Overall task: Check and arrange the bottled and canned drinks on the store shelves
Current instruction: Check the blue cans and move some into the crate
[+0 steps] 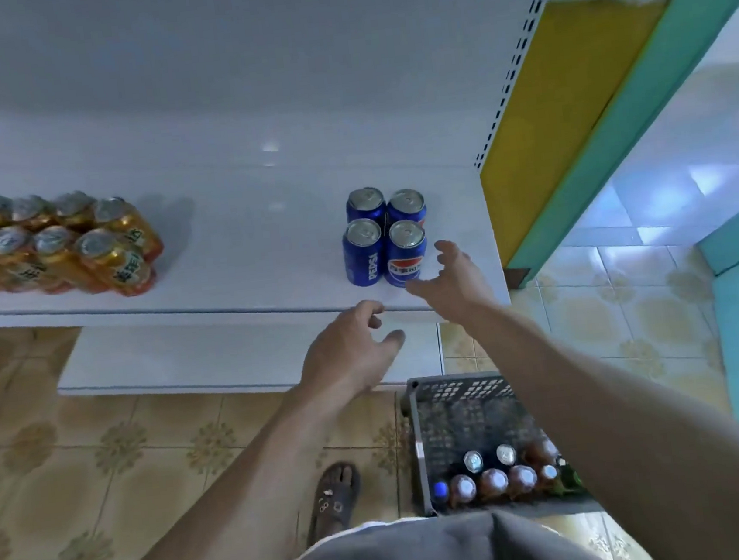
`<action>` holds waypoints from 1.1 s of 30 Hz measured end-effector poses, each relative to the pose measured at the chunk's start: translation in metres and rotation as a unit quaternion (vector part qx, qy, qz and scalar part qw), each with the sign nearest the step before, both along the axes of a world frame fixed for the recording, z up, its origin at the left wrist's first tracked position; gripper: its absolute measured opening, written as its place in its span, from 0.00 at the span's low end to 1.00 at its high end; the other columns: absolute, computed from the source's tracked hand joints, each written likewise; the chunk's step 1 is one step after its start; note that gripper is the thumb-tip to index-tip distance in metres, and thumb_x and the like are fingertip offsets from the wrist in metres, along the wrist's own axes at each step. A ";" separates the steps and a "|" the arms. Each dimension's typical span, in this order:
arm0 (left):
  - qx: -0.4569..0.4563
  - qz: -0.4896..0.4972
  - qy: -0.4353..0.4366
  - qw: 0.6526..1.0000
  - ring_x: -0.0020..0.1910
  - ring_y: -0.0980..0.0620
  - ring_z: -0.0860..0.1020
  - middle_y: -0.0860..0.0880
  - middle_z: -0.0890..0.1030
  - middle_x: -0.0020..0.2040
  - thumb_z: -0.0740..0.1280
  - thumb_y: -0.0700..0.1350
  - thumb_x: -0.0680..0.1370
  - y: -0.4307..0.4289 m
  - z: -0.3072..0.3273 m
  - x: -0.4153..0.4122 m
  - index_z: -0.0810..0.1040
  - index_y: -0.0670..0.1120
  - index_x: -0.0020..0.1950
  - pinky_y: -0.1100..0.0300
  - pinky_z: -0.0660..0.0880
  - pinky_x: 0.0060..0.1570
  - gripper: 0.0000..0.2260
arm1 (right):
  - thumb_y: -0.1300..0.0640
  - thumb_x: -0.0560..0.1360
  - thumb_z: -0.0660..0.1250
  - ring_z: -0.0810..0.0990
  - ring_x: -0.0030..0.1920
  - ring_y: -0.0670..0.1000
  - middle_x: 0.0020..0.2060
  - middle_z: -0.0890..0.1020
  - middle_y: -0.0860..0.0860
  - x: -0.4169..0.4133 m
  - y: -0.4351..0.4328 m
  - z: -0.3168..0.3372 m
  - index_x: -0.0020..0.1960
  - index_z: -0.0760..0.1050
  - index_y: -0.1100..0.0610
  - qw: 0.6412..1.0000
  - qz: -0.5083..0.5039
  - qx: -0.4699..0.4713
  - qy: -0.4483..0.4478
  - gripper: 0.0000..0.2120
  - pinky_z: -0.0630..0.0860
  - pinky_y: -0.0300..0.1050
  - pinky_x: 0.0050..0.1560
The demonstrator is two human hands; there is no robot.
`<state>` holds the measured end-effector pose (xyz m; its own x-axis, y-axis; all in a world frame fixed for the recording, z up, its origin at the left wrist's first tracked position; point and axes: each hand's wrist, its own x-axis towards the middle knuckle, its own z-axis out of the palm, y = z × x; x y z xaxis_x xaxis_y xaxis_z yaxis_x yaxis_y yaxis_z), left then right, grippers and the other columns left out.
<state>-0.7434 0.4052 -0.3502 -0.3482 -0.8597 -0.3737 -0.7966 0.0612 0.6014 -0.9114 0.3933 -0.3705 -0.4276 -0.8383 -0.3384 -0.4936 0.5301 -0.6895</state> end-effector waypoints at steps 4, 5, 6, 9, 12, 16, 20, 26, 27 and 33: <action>0.015 -0.041 0.000 0.999 0.62 0.53 0.76 0.56 0.76 0.66 0.65 0.57 0.80 -0.045 -0.006 0.024 0.69 0.53 0.73 0.55 0.73 0.60 0.22 | 0.58 0.73 0.73 0.72 0.68 0.60 0.71 0.68 0.58 0.015 -0.049 -0.005 0.78 0.57 0.56 0.998 -0.070 0.004 -0.008 0.38 0.71 0.53 0.62; 0.017 -0.053 -0.003 0.998 0.61 0.54 0.76 0.56 0.76 0.65 0.65 0.57 0.80 -0.055 -0.006 0.028 0.69 0.53 0.73 0.55 0.73 0.60 0.23 | 0.60 0.72 0.73 0.72 0.68 0.61 0.71 0.68 0.58 0.016 -0.059 -0.009 0.78 0.57 0.56 0.997 -0.080 0.008 -0.006 0.40 0.71 0.53 0.63; 0.021 -0.063 -0.008 0.998 0.61 0.54 0.76 0.56 0.76 0.65 0.65 0.57 0.80 -0.063 -0.007 0.032 0.69 0.53 0.73 0.56 0.73 0.59 0.22 | 0.61 0.71 0.74 0.72 0.68 0.61 0.70 0.68 0.58 0.018 -0.067 -0.013 0.78 0.57 0.56 0.996 -0.088 0.014 -0.008 0.40 0.71 0.52 0.63; 0.027 -0.091 -0.021 0.995 0.60 0.55 0.76 0.57 0.76 0.64 0.65 0.57 0.80 -0.080 -0.010 0.037 0.69 0.54 0.72 0.58 0.72 0.57 0.21 | 0.61 0.71 0.74 0.72 0.67 0.60 0.69 0.70 0.58 0.019 -0.082 -0.027 0.76 0.60 0.57 0.993 -0.115 0.029 -0.005 0.38 0.72 0.52 0.61; 0.027 -0.112 -0.026 0.993 0.60 0.55 0.76 0.57 0.77 0.63 0.65 0.57 0.80 -0.091 -0.012 0.037 0.70 0.54 0.72 0.57 0.73 0.58 0.21 | 0.58 0.71 0.74 0.76 0.62 0.59 0.65 0.74 0.56 0.018 -0.082 -0.036 0.72 0.64 0.55 0.989 -0.147 0.012 0.000 0.33 0.72 0.50 0.57; 0.039 -0.129 0.011 0.991 0.58 0.58 0.75 0.57 0.77 0.62 0.67 0.55 0.79 -0.090 -0.013 0.026 0.70 0.54 0.72 0.57 0.74 0.59 0.21 | 0.52 0.69 0.76 0.78 0.60 0.56 0.62 0.78 0.52 0.018 -0.057 -0.031 0.71 0.66 0.52 0.976 -0.215 -0.037 -0.012 0.34 0.74 0.48 0.56; 0.004 -0.127 0.099 0.987 0.66 0.57 0.71 0.54 0.72 0.71 0.73 0.50 0.76 -0.082 -0.011 0.009 0.65 0.54 0.76 0.60 0.69 0.65 0.30 | 0.52 0.67 0.79 0.77 0.59 0.52 0.58 0.79 0.48 0.021 -0.014 -0.001 0.69 0.69 0.50 0.972 -0.202 -0.120 -0.002 0.34 0.75 0.53 0.60; -0.073 -0.158 0.313 0.934 0.74 0.55 0.67 0.51 0.69 0.74 0.78 0.42 0.72 -0.047 0.008 -0.027 0.62 0.50 0.76 0.61 0.68 0.70 0.38 | 0.52 0.66 0.82 0.77 0.61 0.47 0.60 0.78 0.44 0.042 0.055 0.076 0.67 0.69 0.44 0.946 -0.150 -0.282 0.052 0.35 0.77 0.49 0.61; -0.091 -0.141 0.351 0.921 0.71 0.55 0.70 0.52 0.72 0.71 0.78 0.38 0.72 -0.040 0.013 -0.031 0.64 0.54 0.74 0.64 0.70 0.66 0.37 | 0.51 0.66 0.81 0.77 0.62 0.47 0.61 0.78 0.45 0.045 0.066 0.087 0.68 0.69 0.45 0.939 -0.136 -0.305 0.077 0.35 0.76 0.46 0.62; -0.095 -0.131 0.441 0.883 0.67 0.52 0.74 0.52 0.75 0.65 0.78 0.38 0.69 -0.005 0.042 -0.043 0.66 0.56 0.70 0.56 0.74 0.65 0.35 | 0.49 0.66 0.77 0.76 0.65 0.49 0.63 0.77 0.47 0.043 0.108 0.121 0.69 0.72 0.55 0.901 -0.076 -0.389 0.177 0.34 0.72 0.39 0.64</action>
<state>-0.7860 0.3998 -0.3082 -0.6278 -0.7245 0.2845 0.0326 0.3407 0.9396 -0.8689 0.5013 -0.2495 -0.5234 -0.6847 0.5071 -0.7184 0.0346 -0.6948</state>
